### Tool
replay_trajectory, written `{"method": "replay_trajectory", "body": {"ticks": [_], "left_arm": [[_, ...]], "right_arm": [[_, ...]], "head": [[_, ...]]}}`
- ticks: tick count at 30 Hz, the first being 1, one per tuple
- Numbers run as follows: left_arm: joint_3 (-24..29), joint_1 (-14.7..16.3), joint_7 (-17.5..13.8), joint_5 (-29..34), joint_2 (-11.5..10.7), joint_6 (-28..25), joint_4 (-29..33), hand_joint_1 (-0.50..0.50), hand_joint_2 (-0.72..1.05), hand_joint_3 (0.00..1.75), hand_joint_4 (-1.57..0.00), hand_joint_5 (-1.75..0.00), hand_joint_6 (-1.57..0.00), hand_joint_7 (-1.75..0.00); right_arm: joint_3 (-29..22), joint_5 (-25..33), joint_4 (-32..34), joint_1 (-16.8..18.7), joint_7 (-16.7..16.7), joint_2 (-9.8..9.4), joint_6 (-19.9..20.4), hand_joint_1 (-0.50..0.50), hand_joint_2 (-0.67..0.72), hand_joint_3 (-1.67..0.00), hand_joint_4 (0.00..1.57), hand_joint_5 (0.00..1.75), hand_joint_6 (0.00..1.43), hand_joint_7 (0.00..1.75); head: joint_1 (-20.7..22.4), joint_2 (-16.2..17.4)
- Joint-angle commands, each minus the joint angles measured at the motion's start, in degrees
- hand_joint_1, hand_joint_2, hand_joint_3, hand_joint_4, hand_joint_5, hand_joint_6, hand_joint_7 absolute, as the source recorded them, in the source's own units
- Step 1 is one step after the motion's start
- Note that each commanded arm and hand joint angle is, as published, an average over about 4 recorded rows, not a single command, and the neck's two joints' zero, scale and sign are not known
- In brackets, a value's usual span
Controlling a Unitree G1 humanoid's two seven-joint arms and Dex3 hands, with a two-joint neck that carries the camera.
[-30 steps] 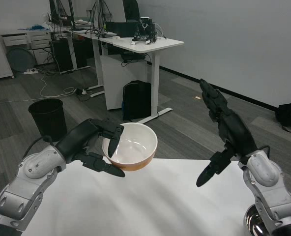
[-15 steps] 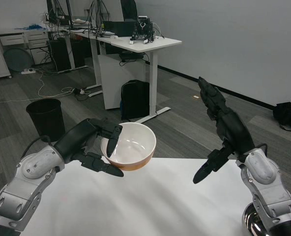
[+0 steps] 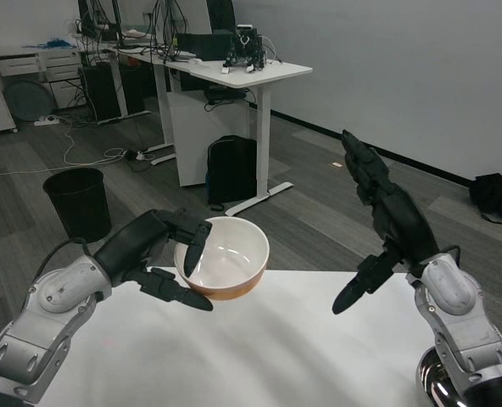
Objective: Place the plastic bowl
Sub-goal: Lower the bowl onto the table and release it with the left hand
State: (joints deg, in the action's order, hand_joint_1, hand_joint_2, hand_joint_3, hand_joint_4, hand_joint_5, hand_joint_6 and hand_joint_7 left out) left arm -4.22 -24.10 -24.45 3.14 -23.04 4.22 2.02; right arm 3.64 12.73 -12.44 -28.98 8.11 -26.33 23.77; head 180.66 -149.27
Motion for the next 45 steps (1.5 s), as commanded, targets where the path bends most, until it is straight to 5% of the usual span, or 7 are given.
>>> {"method": "replay_trajectory", "body": {"ticks": [1, 12, 19, 28, 32, 36, 45], "left_arm": [[-1.1, 2.5, -0.3, -1.0, -0.3, 2.5, -1.1, -0.48, 0.78, 0.09, -1.38, -1.75, -1.34, -1.69], [-2.0, 5.6, -0.2, -6.9, 0.4, 16.6, -11.7, -0.48, 0.78, 0.09, -1.3, -1.75, -1.34, -1.69], [-3.8, 5.7, -0.1, -8.1, 0.9, 22.9, -20.6, -0.48, 0.78, 0.09, -0.73, -1.75, -1.3, -1.68], [-6.2, 5.6, -0.1, -6.5, 1.1, 23.8, -25.6, -0.48, 0.78, 0.09, -0.58, -1.75, -1.24, -1.62], [-6.0, 5.9, -0.1, -6.4, 1.5, 24.2, -25.7, -0.48, 0.78, 0.09, -0.35, -1.75, -1.11, -1.47], [-5.6, 6.3, -0.1, -6.5, 1.5, 24.5, -25.2, -0.48, 0.65, 0.09, -0.02, -1.64, -0.79, -0.98], [-4.1, 7.0, -0.1, -8.1, 1.5, 25.0, -23.3, -0.5, 0.34, 0.0, 0.0, -0.92, -0.2, -0.4]], "right_arm": [[0.0, 0.3, 0.1, -0.6, -0.2, -0.39, 0.9, -0.46, 0.15, 0.0, 0.0, 0.0, 0.0, 0.0], [0.4, 0.5, -0.1, -0.5, -0.2, -0.26, 0.9, -0.46, 0.15, 0.0, 0.0, 0.0, 0.0, 0.0], [0.2, 0.7, -0.3, -0.2, -0.2, -0.09, 1.0, -0.46, 0.15, 0.0, 0.0, 0.0, 0.0, 0.0], [0.0, 0.7, -0.3, -0.1, -0.2, 0.0, 1.1, -0.46, 0.15, 0.0, 0.0, 0.0, 0.0, 0.0], [0.0, 0.7, -0.3, -0.1, -0.2, -0.04, 1.1, -0.46, 0.15, 0.0, 0.0, 0.0, 0.0, 0.0], [0.1, 0.7, -0.5, -0.1, -0.2, -0.04, 1.1, -0.46, 0.15, 0.0, 0.0, 0.0, 0.0, 0.0], [0.1, 0.8, -0.5, -0.1, -0.2, 0.0, 1.2, -0.46, 0.15, 0.0, 0.0, 0.0, 0.0, 0.0]], "head": [[0.1, 0.4], [0.0, 1.9], [-0.3, 2.5], [-0.3, 4.1], [0.0, 4.7], [0.0, 5.0], [-0.2, 5.5]]}}
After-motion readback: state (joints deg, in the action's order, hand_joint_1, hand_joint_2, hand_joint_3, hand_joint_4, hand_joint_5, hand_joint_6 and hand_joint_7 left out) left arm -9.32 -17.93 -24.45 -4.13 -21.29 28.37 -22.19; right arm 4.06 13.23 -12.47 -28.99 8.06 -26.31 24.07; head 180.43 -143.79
